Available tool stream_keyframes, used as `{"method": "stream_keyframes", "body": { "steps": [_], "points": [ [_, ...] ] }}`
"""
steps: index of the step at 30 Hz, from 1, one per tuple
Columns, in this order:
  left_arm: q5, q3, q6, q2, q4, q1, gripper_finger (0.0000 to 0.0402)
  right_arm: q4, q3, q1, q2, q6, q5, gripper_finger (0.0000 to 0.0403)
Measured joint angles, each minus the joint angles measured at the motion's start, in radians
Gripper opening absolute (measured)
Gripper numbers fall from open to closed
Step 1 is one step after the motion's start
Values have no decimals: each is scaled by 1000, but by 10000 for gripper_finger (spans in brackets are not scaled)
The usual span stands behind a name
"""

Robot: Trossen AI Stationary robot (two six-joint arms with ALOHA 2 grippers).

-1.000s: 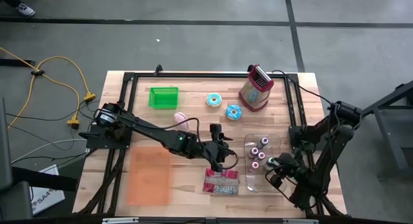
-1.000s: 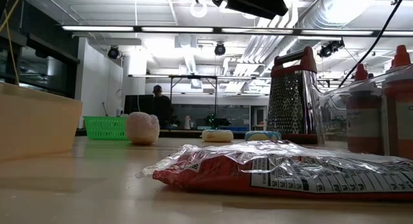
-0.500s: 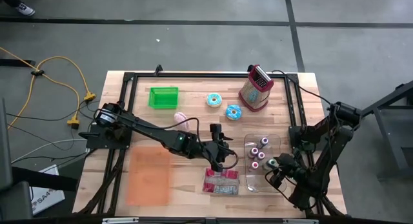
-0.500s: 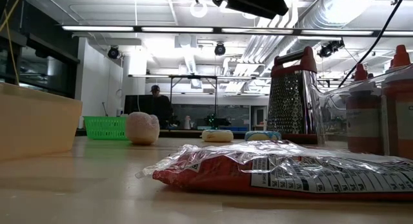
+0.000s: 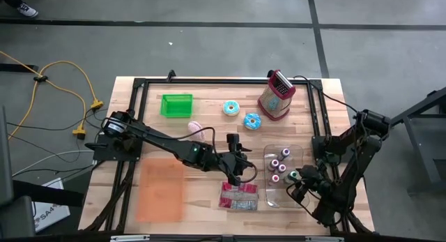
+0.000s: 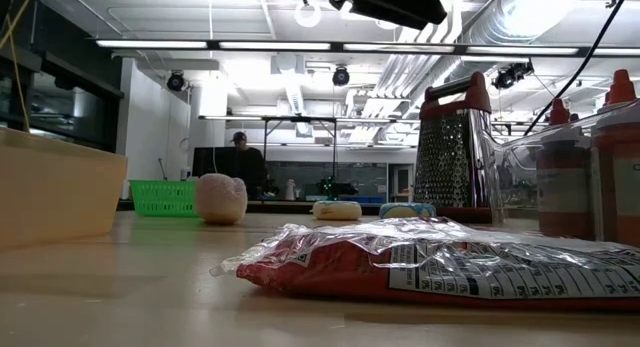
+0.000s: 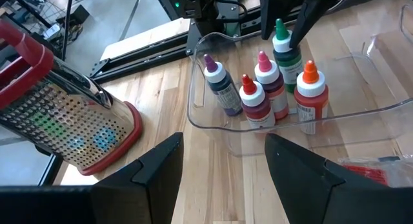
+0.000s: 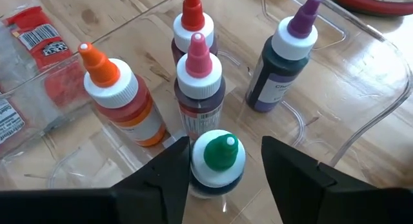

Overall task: Pick & Place Food Item
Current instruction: Put the green paint bottle into the transparent bin, then put the red popcorn bag into the orange bin

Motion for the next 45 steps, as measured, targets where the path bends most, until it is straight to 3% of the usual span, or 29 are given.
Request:
{"method": "stream_keyframes", "body": {
  "steps": [6, 13, 23, 45],
  "points": [
    [0, 0, 0, 0, 0, 0, 210, -10, 0, 0, -25, 0, 3, 178],
    [0, 0, 0, 0, 0, 0, 210, -8, 0, 0, -137, -30, 24, 178],
    [0, 0, 0, 0, 0, 0, 210, 13, 0, 0, -279, -113, 133, 178],
    [-1, 0, 11, 0, 0, 0, 210, 51, 0, 0, -291, -136, 143, 178]
  ]
}}
